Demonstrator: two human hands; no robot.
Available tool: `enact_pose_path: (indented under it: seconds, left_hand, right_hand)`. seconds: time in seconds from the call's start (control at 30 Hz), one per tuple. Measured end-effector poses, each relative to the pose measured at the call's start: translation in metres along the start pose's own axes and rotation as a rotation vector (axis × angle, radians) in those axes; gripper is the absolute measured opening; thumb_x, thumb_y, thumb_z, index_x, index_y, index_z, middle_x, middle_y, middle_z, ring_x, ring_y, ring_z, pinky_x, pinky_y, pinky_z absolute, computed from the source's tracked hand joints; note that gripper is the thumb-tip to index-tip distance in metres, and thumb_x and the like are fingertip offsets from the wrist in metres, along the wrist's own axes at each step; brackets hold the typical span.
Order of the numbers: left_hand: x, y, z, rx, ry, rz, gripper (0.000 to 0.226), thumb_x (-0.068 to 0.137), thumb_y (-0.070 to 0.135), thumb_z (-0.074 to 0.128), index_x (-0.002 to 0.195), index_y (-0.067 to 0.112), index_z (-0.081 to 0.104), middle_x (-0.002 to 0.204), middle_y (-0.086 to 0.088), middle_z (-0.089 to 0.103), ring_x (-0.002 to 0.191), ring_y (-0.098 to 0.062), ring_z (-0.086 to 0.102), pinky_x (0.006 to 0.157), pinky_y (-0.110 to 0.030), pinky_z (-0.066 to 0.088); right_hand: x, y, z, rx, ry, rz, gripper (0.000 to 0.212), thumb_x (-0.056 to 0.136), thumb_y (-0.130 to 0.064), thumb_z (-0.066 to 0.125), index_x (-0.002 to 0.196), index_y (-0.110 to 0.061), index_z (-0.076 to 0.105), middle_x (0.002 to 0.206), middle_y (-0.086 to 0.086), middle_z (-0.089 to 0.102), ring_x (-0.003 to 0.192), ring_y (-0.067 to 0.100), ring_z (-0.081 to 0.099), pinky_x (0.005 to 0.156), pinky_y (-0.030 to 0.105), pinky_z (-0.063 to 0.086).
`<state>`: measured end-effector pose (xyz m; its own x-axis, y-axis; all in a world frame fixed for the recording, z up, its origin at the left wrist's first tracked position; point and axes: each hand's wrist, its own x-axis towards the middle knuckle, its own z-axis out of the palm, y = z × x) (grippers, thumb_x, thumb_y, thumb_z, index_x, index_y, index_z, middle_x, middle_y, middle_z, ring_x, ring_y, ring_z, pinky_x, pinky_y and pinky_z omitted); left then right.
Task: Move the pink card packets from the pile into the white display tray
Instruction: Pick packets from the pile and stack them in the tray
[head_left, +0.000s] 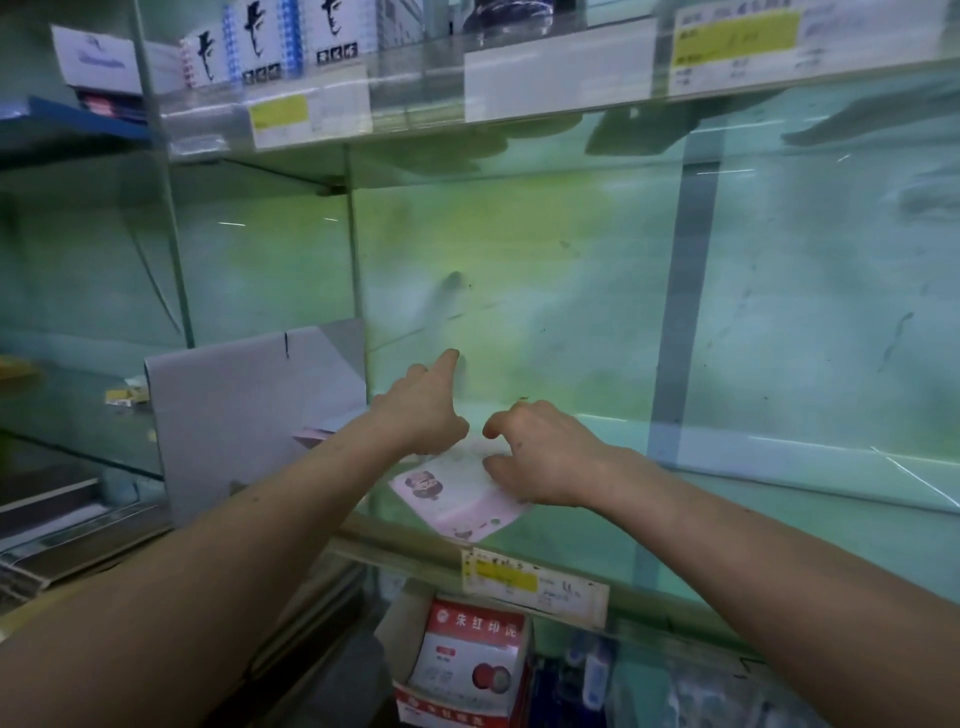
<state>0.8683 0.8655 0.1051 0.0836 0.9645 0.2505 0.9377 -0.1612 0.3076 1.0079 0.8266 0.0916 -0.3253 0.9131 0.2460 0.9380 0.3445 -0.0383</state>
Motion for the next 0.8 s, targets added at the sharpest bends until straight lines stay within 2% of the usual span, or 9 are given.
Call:
enact_pose_path:
  seconds: [0.2,0.27,0.33,0.4,0.47,0.53,0.6,0.73,0.8]
  left_hand:
    - [-0.003,-0.019,-0.011,-0.068,-0.013,0.037,0.085,0.085,0.023,0.060,0.150,0.029,0.007,0.137,-0.015,0.038,0.114,-0.031,0.051,0.093,-0.043,0.047]
    - [-0.004,-0.025,-0.018,-0.104,-0.026,0.034,0.084,0.087,0.021,0.060,0.152,0.025,0.007,0.142,-0.015,0.038,0.116,-0.028,0.052,0.090,-0.035,0.048]
    - [-0.005,-0.031,-0.026,-0.144,-0.044,0.040,0.080,0.090,0.019,0.059,0.153,0.021,0.010,0.145,-0.013,0.039,0.111,-0.026,0.053,0.084,-0.026,0.043]
    - [-0.005,-0.035,-0.031,-0.173,-0.056,0.042,0.075,0.091,0.017,0.058,0.153,0.018,0.014,0.147,-0.012,0.038,0.116,-0.025,0.052,0.082,-0.022,0.038]
    - [-0.005,-0.040,-0.033,-0.188,-0.066,0.039,0.073,0.092,0.016,0.057,0.152,0.017,0.017,0.148,-0.011,0.037,0.118,-0.024,0.050,0.082,-0.021,0.036]
    - [-0.005,-0.042,-0.033,-0.196,-0.076,0.036,0.071,0.091,0.017,0.058,0.151,0.017,0.019,0.146,-0.011,0.038,0.111,-0.023,0.051,0.080,-0.022,0.038]
    - [-0.006,-0.045,-0.032,-0.206,-0.084,0.037,0.070,0.091,0.018,0.059,0.151,0.017,0.022,0.145,-0.012,0.040,0.102,-0.022,0.052,0.075,-0.022,0.040]
    - [-0.006,-0.050,-0.030,-0.235,-0.100,0.034,0.066,0.090,0.022,0.060,0.148,0.012,0.030,0.145,-0.011,0.041,0.118,-0.023,0.051,0.086,-0.022,0.038]
    - [-0.008,-0.050,-0.029,-0.278,-0.104,0.024,0.062,0.090,0.021,0.060,0.145,0.010,0.035,0.143,-0.011,0.044,0.105,-0.022,0.053,0.079,-0.024,0.041]
  right_hand:
    - [0.001,-0.028,0.006,-0.005,-0.055,0.004,0.045,0.091,-0.044,0.049,0.122,-0.013,0.058,0.122,0.010,0.058,0.114,0.029,0.050,0.093,0.039,0.045]
    - [0.000,-0.035,0.009,-0.012,-0.109,0.012,0.054,0.089,-0.055,0.047,0.123,-0.014,0.058,0.122,0.008,0.059,0.110,0.027,0.053,0.091,0.038,0.046]
    - [0.001,-0.042,0.011,-0.020,-0.185,0.026,0.059,0.087,-0.059,0.047,0.123,-0.014,0.057,0.122,0.006,0.059,0.102,0.024,0.055,0.084,0.032,0.046]
    - [0.002,-0.047,0.011,-0.031,-0.233,0.038,0.059,0.085,-0.061,0.049,0.122,-0.015,0.055,0.121,0.005,0.059,0.097,0.022,0.054,0.079,0.030,0.045]
    - [0.004,-0.050,0.008,-0.036,-0.264,0.063,0.063,0.083,-0.061,0.052,0.127,-0.016,0.052,0.126,0.004,0.056,0.105,0.022,0.055,0.088,0.033,0.047]
    - [0.004,-0.052,0.004,-0.034,-0.302,0.082,0.062,0.083,-0.056,0.055,0.130,-0.016,0.050,0.128,0.004,0.055,0.111,0.024,0.055,0.094,0.036,0.047]
    - [0.005,-0.053,-0.001,-0.027,-0.324,0.081,0.059,0.082,-0.048,0.059,0.129,-0.014,0.053,0.128,0.005,0.056,0.112,0.024,0.057,0.094,0.037,0.048]
    - [0.005,-0.054,-0.009,-0.054,-0.356,0.063,0.057,0.080,-0.039,0.063,0.129,-0.011,0.055,0.130,0.007,0.055,0.113,0.025,0.057,0.093,0.039,0.051]
    - [0.005,-0.054,-0.009,-0.101,-0.369,0.053,0.058,0.080,-0.040,0.065,0.129,-0.012,0.053,0.128,0.006,0.056,0.110,0.025,0.057,0.090,0.038,0.051]
